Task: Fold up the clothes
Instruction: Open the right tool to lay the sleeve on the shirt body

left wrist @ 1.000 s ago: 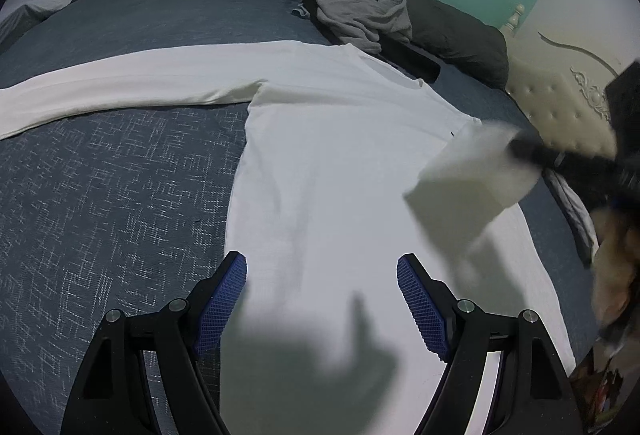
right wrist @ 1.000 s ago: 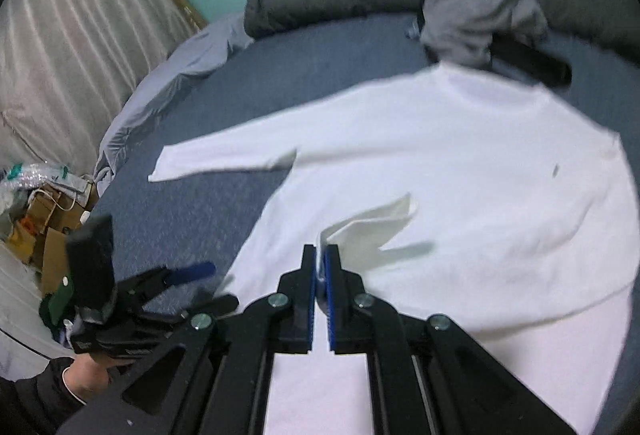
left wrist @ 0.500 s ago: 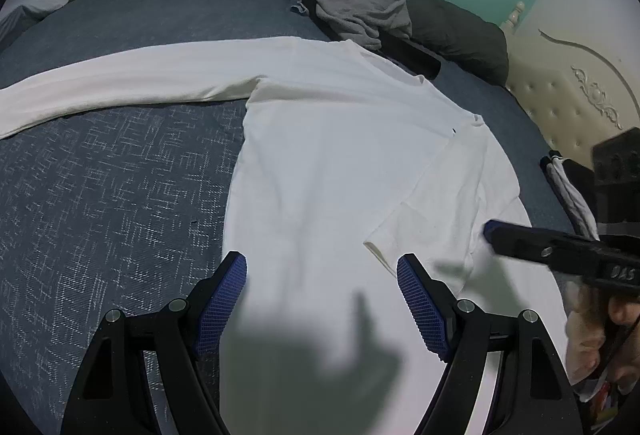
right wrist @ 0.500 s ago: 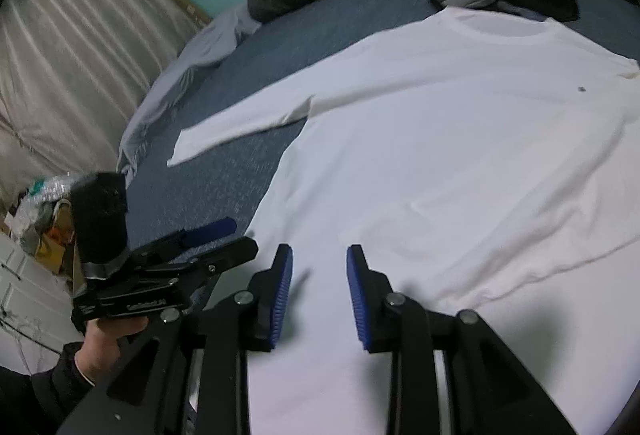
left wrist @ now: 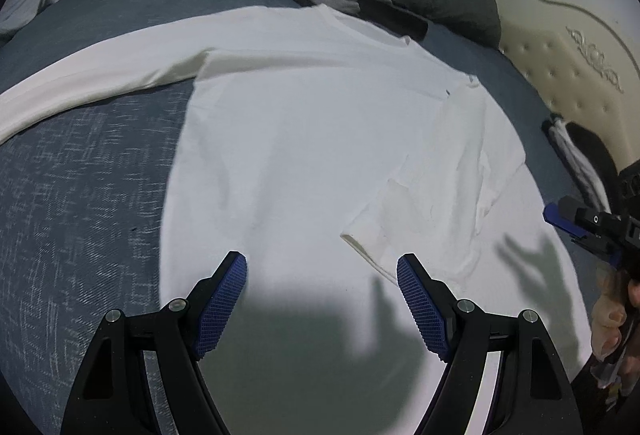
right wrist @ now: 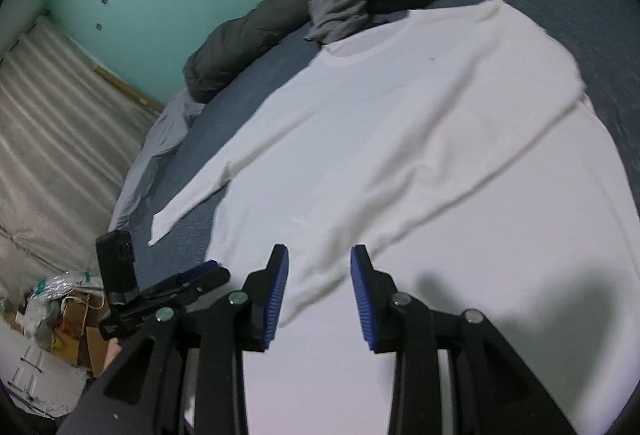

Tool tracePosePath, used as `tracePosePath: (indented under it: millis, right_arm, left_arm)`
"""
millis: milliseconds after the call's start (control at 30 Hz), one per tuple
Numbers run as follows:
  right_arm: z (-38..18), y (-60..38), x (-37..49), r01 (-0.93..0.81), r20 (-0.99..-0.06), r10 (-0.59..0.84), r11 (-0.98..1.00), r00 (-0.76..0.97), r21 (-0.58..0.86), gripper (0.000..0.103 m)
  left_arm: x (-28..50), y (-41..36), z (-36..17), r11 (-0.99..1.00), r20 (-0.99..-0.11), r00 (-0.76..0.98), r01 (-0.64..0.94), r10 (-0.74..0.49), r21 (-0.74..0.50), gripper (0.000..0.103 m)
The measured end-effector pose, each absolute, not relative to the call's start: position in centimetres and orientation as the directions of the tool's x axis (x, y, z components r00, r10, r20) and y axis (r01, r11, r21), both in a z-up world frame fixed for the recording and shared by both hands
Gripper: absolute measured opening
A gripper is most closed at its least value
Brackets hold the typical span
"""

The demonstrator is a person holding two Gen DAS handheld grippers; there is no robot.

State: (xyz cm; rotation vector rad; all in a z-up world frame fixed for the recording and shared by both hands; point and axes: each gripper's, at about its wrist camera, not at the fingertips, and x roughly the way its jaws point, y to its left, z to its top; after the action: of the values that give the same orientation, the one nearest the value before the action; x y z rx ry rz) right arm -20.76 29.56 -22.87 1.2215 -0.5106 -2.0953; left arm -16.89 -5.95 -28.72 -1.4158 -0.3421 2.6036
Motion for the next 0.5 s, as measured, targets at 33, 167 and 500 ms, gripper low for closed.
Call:
tracePosePath:
  millis: [33, 167, 500]
  right_arm:
    - [-23.2, 29.9, -20.7, 0.332, -0.619, -0.698, -0.716, -0.359, 0.615, 0.032]
    - [-24.1, 30.8, -20.8, 0.298, -0.590, -0.707, -0.703, -0.391, 0.646, 0.032]
    - [-25.7, 32.7, -20.9, 0.254, -0.530, -0.706, -0.683, -0.471, 0.685, 0.032]
  left_arm:
    - [-17.2, -5.7, -28.9, -0.964, -0.810, -0.534, -0.034, 0.242, -0.265, 0.081]
    - [-18.2, -4.9, -29.4, -0.972, -0.826, -0.519, -0.042, 0.219, -0.231, 0.081]
    - [-19.4, -3.6, -30.7, -0.983, -0.850, -0.496, -0.046, 0.177, -0.178, 0.081]
